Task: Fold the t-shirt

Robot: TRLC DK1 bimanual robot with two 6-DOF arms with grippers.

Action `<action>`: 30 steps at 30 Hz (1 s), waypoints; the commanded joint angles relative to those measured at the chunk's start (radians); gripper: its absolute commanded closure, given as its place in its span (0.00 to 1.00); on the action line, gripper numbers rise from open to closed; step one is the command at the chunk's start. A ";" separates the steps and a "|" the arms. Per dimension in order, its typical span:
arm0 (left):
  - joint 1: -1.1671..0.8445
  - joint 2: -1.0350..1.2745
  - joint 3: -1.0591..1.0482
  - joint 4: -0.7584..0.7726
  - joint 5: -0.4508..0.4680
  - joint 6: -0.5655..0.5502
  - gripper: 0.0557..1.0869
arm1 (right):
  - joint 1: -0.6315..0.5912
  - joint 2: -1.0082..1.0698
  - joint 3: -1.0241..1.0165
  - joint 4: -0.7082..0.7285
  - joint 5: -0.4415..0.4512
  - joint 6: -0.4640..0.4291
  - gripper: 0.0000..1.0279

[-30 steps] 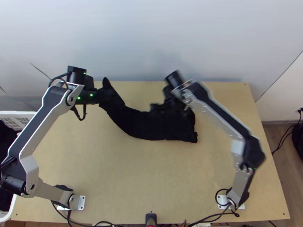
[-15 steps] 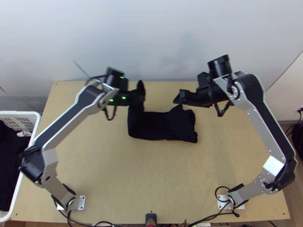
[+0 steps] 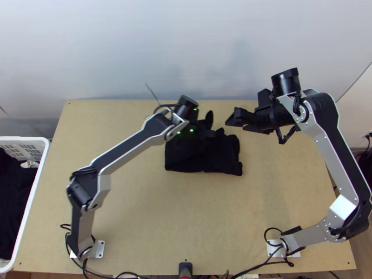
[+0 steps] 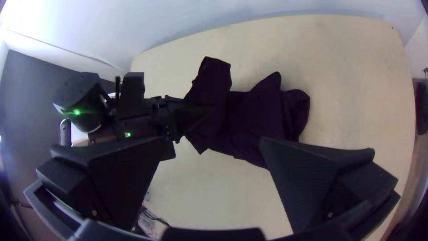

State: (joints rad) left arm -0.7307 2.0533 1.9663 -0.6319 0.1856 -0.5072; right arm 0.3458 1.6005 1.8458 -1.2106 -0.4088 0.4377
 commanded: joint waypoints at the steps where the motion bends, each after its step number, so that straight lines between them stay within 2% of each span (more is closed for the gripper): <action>1: -0.058 0.142 0.149 0.021 -0.011 -0.047 0.96 | -0.024 -0.005 -0.031 -0.001 0.001 0.001 0.04; 9: -0.113 0.260 0.233 0.021 -0.018 -0.047 0.96 | -0.059 -0.007 -0.053 -0.001 0.001 0.001 0.04; 18: -0.159 0.341 0.236 0.014 -0.018 -0.034 0.95 | -0.070 -0.008 -0.072 -0.001 0.001 -0.001 0.04; 19: -0.165 0.346 0.236 0.012 -0.018 -0.031 0.88 | -0.071 -0.007 -0.079 -0.001 0.001 -0.001 0.04; 23: -0.184 0.349 0.249 0.003 -0.018 -0.036 0.24 | -0.073 -0.010 -0.091 -0.001 0.001 -0.004 0.04; 24: -0.182 0.344 0.264 -0.012 -0.018 -0.040 0.10 | -0.073 -0.011 -0.089 -0.001 0.001 -0.004 0.04; 25: -0.173 0.331 0.273 -0.020 -0.020 -0.045 0.04 | -0.073 -0.013 -0.088 -0.001 0.001 -0.004 0.04; 30: -0.098 0.177 0.273 -0.069 -0.018 -0.050 0.04 | -0.065 -0.051 -0.069 0.003 -0.010 -0.004 0.04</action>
State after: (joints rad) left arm -0.8845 2.3482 2.2230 -0.6491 0.1680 -0.5472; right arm 0.2756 1.5806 1.7641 -1.2102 -0.4088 0.4374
